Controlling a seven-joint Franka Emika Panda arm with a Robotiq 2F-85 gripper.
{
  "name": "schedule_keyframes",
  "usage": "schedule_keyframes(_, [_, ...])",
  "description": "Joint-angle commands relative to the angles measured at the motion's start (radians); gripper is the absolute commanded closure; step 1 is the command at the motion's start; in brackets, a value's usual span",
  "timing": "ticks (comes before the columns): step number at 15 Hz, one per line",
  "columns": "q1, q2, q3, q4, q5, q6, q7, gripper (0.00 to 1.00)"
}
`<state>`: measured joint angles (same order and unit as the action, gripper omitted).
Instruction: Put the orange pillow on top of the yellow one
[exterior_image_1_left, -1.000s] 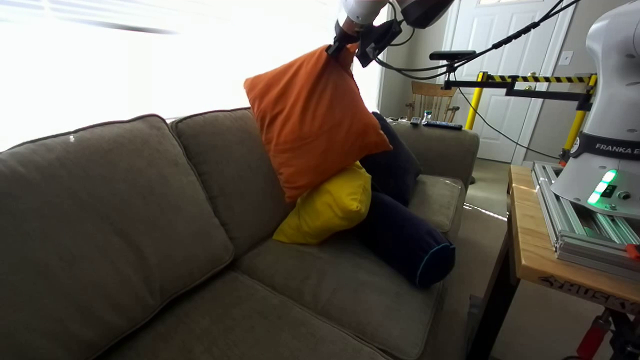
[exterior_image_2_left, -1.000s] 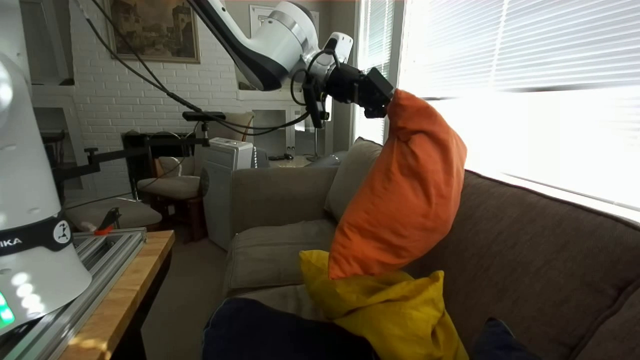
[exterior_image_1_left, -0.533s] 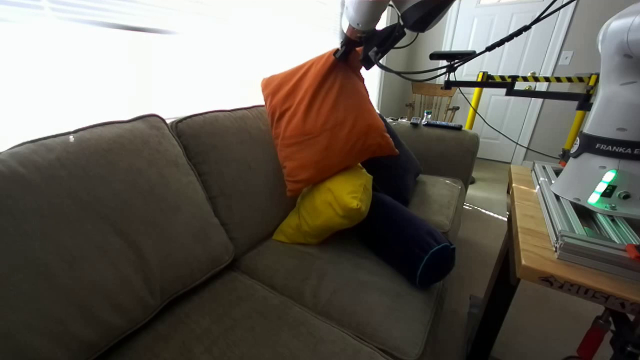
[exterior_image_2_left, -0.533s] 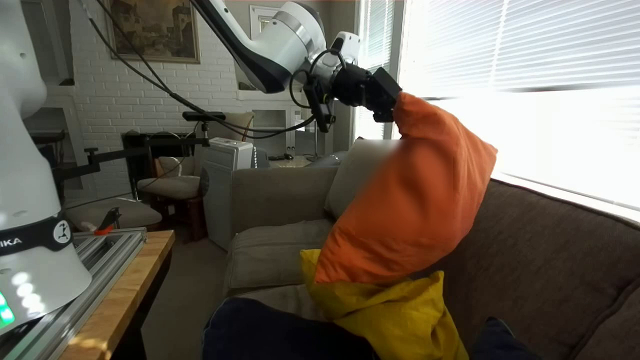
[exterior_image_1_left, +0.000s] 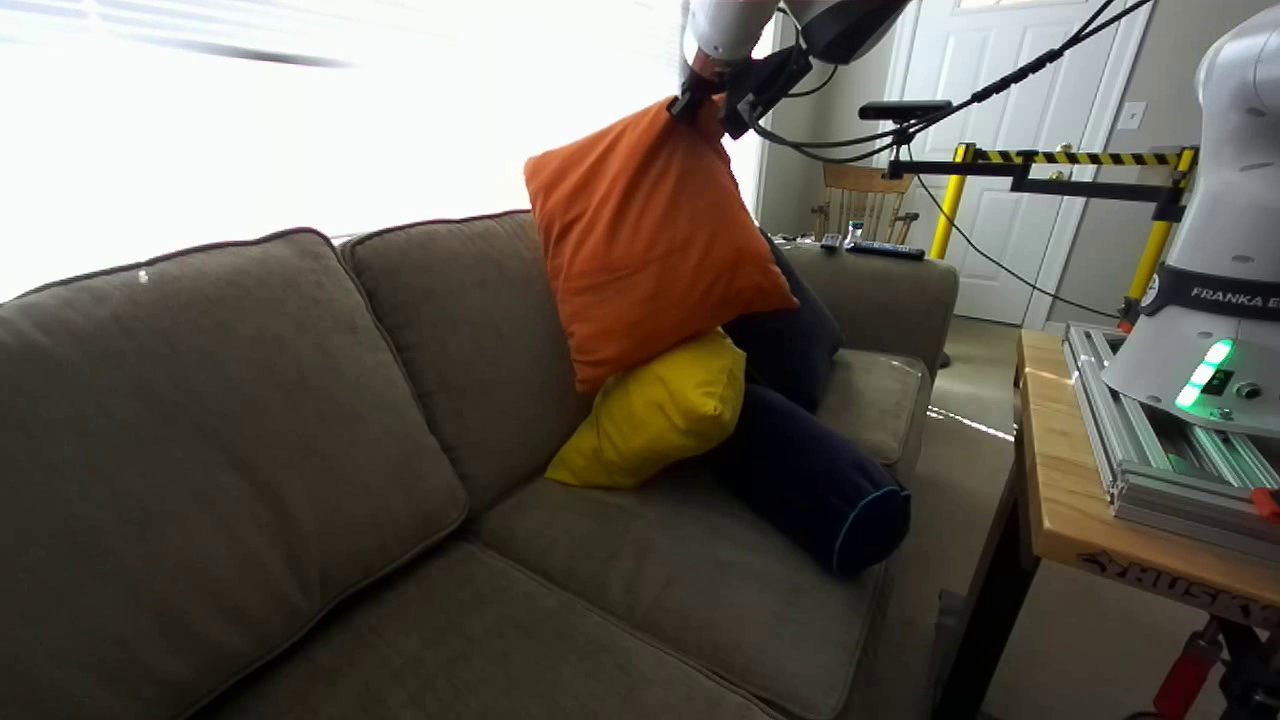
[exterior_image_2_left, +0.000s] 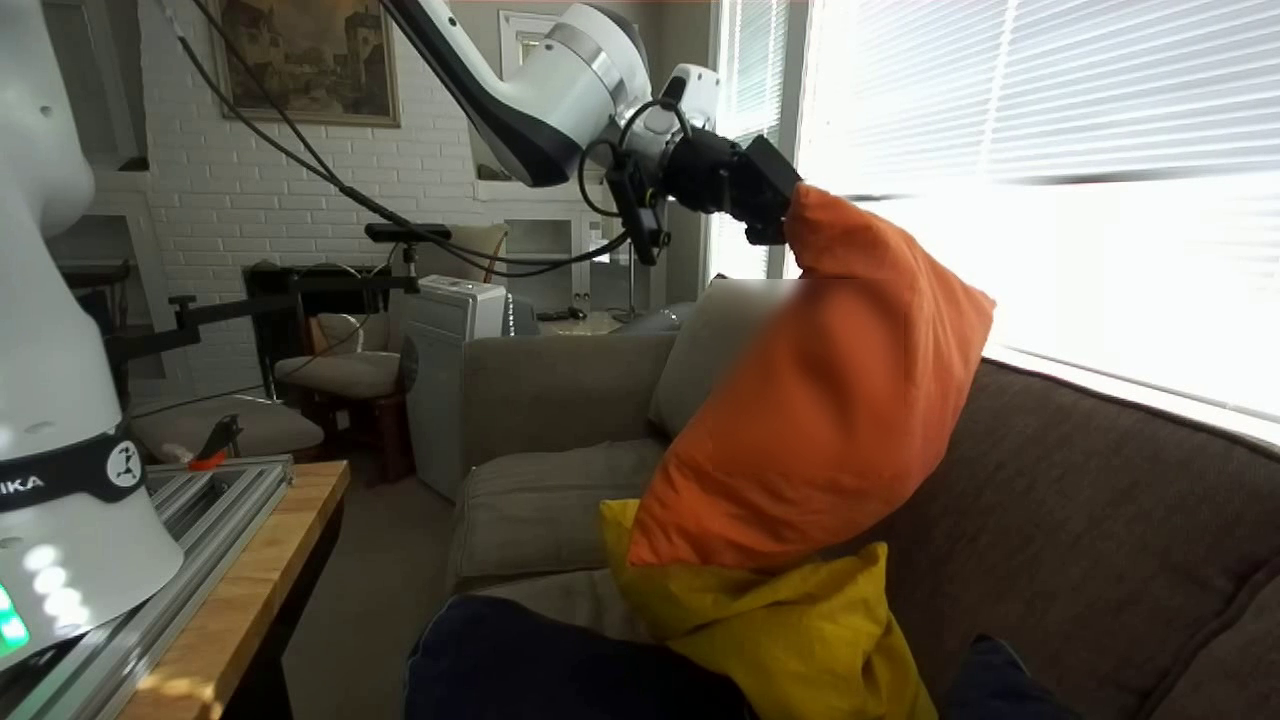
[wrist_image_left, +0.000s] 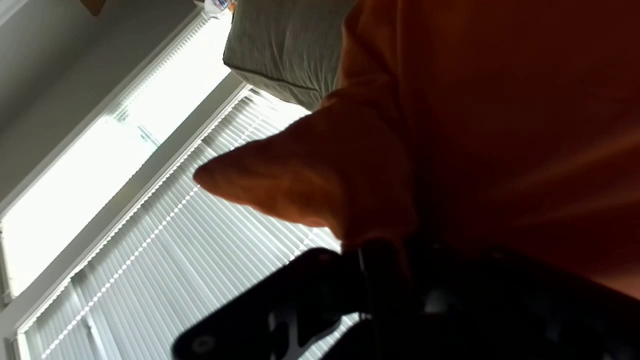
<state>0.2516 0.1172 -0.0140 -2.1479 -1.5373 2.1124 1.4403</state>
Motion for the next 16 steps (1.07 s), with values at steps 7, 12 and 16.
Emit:
schedule_keyframes(7, [-0.068, 0.004, 0.074, 0.002, 0.007, -0.007, -0.003, 0.52])
schedule_keyframes(12, [-0.082, 0.008, 0.089, 0.001, 0.0, -0.005, -0.002, 0.52])
schedule_keyframes(16, [-0.082, 0.008, 0.09, 0.001, 0.0, -0.005, -0.002, 0.52])
